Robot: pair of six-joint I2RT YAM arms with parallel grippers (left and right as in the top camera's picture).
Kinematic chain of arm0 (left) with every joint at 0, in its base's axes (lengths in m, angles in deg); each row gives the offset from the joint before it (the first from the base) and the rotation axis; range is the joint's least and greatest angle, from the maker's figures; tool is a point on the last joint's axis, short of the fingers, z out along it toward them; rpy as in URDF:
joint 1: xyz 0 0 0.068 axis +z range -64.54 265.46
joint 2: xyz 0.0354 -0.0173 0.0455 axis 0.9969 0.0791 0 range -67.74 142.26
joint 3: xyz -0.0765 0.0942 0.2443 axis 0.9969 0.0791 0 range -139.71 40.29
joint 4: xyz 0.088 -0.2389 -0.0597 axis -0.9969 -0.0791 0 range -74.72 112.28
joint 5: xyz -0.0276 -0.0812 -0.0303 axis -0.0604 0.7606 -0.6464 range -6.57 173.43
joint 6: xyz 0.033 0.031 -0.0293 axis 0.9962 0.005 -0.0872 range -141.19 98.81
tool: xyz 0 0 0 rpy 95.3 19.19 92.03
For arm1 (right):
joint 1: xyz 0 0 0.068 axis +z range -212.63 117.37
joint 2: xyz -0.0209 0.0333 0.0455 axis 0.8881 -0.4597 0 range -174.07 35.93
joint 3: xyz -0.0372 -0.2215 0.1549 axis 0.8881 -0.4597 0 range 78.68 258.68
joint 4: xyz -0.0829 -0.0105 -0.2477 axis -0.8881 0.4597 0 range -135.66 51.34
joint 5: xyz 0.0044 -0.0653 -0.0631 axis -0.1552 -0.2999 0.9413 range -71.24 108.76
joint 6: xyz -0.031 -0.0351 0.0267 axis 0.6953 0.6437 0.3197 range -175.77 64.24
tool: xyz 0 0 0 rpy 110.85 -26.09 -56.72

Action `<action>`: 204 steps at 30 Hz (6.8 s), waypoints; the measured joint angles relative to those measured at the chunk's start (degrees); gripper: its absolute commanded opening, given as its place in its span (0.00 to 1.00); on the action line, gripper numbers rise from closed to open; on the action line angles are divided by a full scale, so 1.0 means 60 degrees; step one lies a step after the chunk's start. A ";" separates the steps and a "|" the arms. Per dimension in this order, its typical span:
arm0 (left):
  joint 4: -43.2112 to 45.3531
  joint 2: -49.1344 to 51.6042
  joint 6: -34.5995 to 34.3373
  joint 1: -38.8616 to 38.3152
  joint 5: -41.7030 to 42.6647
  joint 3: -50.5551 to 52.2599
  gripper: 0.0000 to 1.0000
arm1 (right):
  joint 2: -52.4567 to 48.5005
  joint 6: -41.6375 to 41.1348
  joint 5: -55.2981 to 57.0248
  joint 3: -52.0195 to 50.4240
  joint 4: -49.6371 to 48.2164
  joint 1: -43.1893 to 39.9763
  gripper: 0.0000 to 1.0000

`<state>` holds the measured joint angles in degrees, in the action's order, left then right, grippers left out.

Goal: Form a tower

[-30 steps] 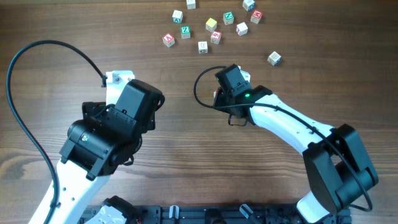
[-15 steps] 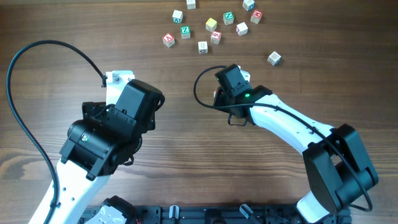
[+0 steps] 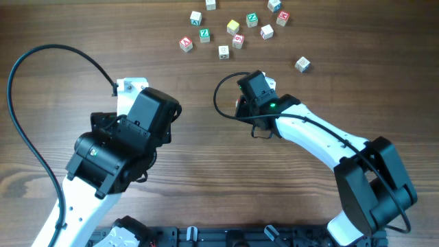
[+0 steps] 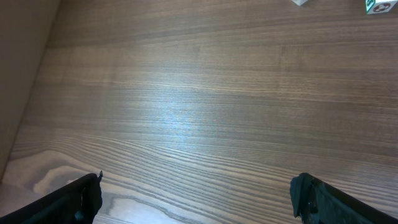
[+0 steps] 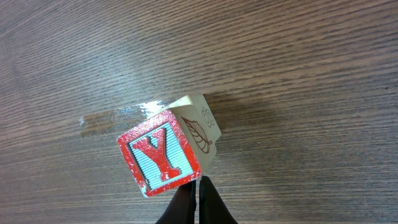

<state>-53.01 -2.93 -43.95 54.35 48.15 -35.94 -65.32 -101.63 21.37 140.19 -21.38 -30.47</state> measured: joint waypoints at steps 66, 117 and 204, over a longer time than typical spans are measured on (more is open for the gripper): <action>-0.0026 0.0000 0.0000 0.0000 0.0004 0.0000 1.00 | -0.4983 0.1359 -0.1155 0.6881 0.2732 -0.5020 0.16; -0.0026 0.0000 0.0000 0.0000 0.0004 0.0000 1.00 | -0.0911 0.6182 -0.1763 0.4036 0.4080 -0.0918 0.13; -0.0022 0.0000 0.0000 0.0000 0.0000 0.0000 1.00 | -0.1406 0.4280 -0.2794 0.3501 0.3723 -0.1078 1.00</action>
<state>-53.14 -2.93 -43.95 54.35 48.15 -35.94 -73.76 -75.95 4.61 161.20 0.95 -36.94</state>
